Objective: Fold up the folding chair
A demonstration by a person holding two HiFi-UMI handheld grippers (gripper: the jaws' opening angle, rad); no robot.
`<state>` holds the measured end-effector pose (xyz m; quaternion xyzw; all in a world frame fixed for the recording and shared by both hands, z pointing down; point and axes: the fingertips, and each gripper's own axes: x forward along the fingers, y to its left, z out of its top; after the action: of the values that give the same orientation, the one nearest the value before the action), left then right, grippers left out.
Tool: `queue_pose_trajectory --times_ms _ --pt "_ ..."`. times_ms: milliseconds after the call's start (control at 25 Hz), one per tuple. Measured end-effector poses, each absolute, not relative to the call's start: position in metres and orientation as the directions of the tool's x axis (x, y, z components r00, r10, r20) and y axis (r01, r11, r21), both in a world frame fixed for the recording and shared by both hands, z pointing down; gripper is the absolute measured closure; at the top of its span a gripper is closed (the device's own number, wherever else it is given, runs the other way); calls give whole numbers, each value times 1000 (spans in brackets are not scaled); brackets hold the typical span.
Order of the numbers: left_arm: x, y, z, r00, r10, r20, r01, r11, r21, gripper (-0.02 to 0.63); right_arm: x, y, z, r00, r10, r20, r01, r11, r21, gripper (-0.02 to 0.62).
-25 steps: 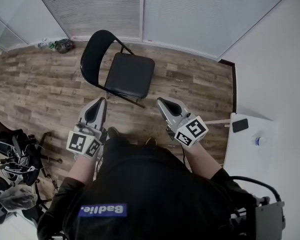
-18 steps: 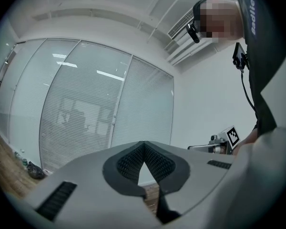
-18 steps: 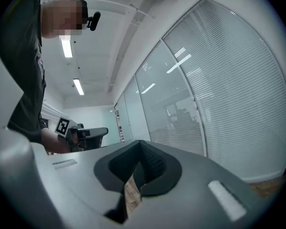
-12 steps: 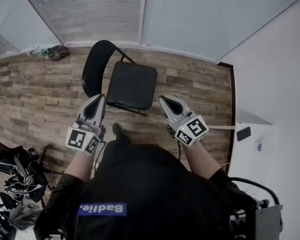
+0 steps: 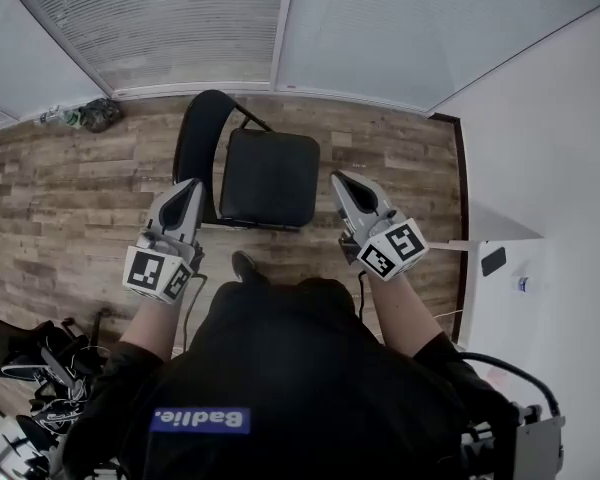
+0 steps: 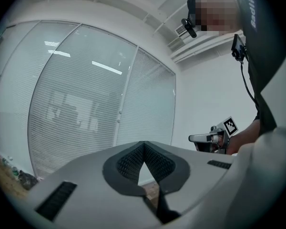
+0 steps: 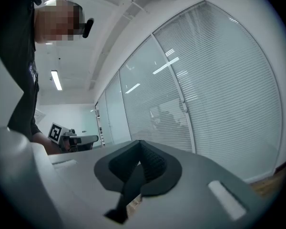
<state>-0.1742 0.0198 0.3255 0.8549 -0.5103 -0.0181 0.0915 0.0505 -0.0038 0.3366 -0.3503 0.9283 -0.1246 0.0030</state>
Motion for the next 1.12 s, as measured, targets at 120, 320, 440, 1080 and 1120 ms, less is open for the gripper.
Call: queue_pose_trajectory --times_ms 120,320,440,1080,1120 --pt "-188 7 334 463 -882 87 -878 -443 182 601 45 -21 336 -754 -653 72 -649 722 -240 598" --pt "-201 -13 354 402 -909 113 -906 -376 193 601 57 -50 357 -756 -650 75 -642 715 -276 597" --pt "-200 -21 360 358 -925 124 -923 -331 195 601 70 -66 373 -768 -634 96 -629 717 -299 597" --pt "-221 -50 428 183 -938 294 -971 -126 204 601 113 -129 464 -800 -565 203 -595 701 -394 597" --pt "-225 -50 434 172 -935 310 -973 -113 199 601 115 -131 474 -798 -564 213 -598 694 -401 597"
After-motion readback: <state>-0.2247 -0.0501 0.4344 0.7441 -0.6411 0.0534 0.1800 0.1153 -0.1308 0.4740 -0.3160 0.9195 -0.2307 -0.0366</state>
